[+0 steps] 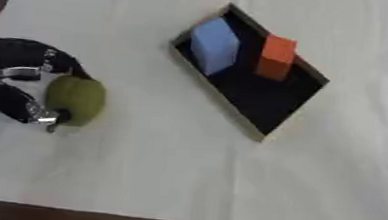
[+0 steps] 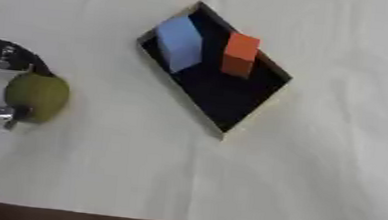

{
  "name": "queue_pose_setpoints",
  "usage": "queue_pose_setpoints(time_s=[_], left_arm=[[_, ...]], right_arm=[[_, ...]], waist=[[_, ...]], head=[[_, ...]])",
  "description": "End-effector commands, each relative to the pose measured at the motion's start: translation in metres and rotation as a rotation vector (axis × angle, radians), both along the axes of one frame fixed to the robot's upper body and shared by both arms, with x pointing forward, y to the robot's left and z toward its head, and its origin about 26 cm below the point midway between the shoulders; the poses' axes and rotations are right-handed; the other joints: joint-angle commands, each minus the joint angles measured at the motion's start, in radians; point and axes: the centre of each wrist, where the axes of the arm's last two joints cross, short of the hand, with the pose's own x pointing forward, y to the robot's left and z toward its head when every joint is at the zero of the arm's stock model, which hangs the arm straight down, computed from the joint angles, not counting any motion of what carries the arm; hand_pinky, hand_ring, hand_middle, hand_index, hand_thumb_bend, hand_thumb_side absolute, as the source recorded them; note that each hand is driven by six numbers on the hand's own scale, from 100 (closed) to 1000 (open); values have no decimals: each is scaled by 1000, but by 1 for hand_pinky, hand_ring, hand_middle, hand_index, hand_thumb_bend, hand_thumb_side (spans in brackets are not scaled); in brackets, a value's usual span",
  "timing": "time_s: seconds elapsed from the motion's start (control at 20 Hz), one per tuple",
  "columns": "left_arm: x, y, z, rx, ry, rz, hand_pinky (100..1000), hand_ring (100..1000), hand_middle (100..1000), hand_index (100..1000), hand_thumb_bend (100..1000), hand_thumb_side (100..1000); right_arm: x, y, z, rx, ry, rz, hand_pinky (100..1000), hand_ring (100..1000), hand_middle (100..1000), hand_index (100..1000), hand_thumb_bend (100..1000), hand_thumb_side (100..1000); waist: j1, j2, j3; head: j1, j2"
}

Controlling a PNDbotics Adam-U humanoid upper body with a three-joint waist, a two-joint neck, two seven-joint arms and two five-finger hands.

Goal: Pick up objects on the table and place them in the box.

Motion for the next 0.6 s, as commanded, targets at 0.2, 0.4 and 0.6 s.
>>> queue_pose_setpoints(time_s=[0.2,0.4,0.6], left_arm=[[-11,-3,25,-56,-94,-83,689,591,478,670,100,151],[-23,-12,41,-170,-221,-110,654,568,466,656,100,162],[-33,-24,57,-198,-298,-172,650,564,473,654,100,157]], right_arm=[[-5,-3,5,14,-13,-7,852,755,599,731,100,552],[-5,-3,5,25,-6,-12,852,755,597,732,100,554],[-5,-4,3,32,1,-21,851,755,597,731,100,556]], waist=[[2,-26,3],[6,-32,4],[10,-41,9]], head=[[-5,1],[-11,3],[-20,7]])
